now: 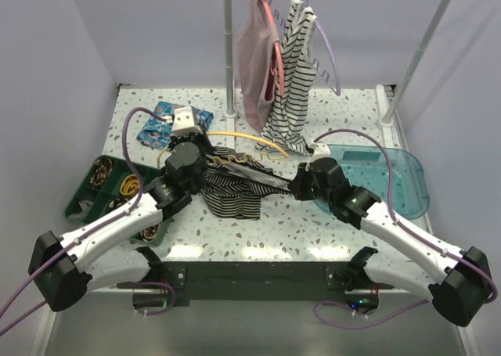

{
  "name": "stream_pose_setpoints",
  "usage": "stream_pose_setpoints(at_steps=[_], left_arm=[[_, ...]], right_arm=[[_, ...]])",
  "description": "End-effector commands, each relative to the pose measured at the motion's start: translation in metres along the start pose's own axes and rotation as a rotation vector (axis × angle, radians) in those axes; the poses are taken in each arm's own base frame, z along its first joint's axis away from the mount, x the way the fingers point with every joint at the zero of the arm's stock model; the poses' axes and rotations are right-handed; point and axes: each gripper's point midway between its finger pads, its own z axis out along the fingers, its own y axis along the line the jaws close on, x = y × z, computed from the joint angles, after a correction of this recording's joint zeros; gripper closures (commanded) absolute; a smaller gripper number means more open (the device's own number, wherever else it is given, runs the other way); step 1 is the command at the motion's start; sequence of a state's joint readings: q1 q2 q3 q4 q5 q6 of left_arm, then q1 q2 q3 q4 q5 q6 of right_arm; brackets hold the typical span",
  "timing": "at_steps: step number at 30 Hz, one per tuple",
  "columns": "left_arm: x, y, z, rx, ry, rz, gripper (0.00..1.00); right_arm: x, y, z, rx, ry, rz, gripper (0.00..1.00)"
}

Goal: Place the tank top on the hanger

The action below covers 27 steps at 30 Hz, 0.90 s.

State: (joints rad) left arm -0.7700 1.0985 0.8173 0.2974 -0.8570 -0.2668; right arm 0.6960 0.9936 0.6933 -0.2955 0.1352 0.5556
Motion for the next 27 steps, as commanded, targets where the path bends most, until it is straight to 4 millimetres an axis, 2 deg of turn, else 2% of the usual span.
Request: stream_pose_setpoints(at_steps=[1, 11, 21, 27], left_arm=[[-0.033, 0.004, -0.004, -0.012, -0.098, -0.058, 1.00], [-0.028, 0.002, -0.009, -0.003, -0.111, -0.043, 1.00], [-0.022, 0.003, -0.010, -0.010, -0.113, -0.022, 1.00], [-0.022, 0.000, -0.013, 0.008, -0.123, -0.027, 1.00]], right_arm=[[-0.020, -0.006, -0.006, 0.018, -0.010, 0.002, 1.00], [-0.058, -0.002, -0.013, 0.017, -0.040, -0.016, 1.00], [-0.065, 0.006, -0.015, -0.010, -0.035, -0.020, 1.00], [-0.081, 0.005, -0.020, 0.021, -0.065, -0.037, 1.00]])
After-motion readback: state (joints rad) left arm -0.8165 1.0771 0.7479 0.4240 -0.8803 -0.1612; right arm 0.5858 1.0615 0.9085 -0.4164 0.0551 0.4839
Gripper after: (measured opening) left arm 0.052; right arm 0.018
